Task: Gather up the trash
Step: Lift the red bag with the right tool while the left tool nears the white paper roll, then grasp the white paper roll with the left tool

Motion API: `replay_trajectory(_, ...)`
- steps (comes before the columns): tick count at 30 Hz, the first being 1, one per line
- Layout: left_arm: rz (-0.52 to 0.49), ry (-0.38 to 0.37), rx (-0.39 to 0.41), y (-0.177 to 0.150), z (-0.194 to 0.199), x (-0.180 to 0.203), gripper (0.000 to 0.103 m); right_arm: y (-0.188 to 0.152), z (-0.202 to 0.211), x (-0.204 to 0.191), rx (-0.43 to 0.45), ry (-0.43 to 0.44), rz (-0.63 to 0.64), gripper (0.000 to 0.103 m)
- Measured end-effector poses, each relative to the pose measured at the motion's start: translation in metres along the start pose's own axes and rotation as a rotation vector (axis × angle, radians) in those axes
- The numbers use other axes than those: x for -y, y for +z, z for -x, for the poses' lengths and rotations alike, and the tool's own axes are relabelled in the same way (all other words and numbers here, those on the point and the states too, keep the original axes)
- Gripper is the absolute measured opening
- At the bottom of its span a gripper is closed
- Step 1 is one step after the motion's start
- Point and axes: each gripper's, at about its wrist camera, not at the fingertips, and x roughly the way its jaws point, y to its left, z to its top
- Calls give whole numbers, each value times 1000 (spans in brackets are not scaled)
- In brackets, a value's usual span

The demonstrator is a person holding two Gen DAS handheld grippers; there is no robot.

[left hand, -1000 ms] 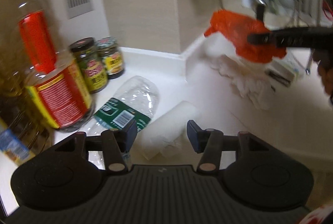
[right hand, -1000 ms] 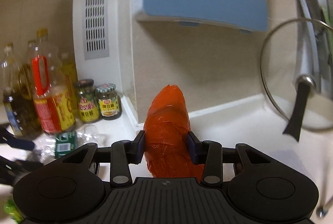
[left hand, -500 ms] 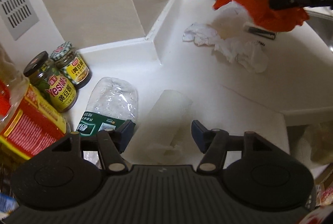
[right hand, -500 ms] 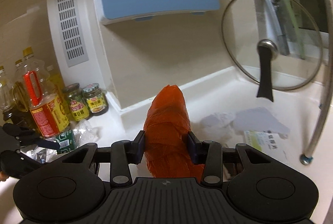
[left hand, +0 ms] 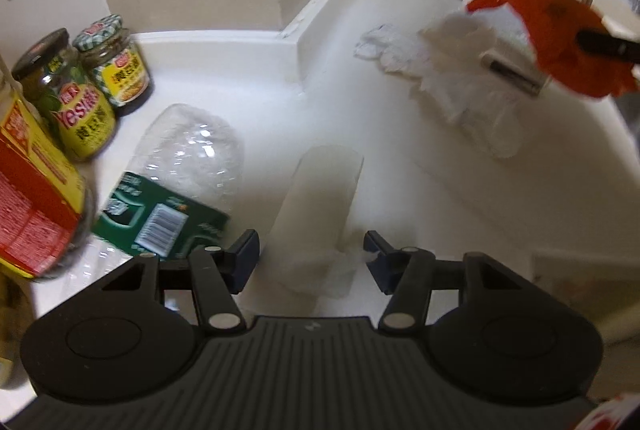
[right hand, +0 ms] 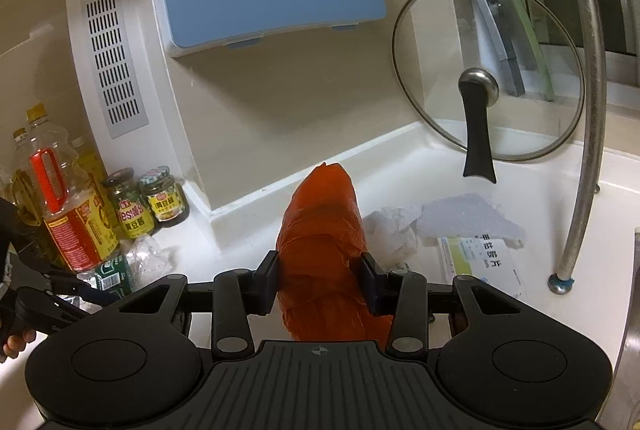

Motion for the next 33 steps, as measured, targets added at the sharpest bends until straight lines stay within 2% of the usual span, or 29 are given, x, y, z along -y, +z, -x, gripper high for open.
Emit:
replay_trajectory(6,-29,26,-9,3,-8,7,54,-3,1,-3,-10,5,-8,42)
replay_trajectory(14,-90,10,-26,5,-16,4,54,-7,6,-1,-19,-5,-19,42)
replay_trajectory(16,-96,12,-28,5,-18,5,49,-8,7,0,-22,-7,-22,42)
replay_trajectory(25,-45,49,5,6,-9,3,47,-9,14,2,-25,3,-24,42)
replay_trajectory(33,43,66,77,12,29,13,47,-7,24,5,-17,44,-15,42)
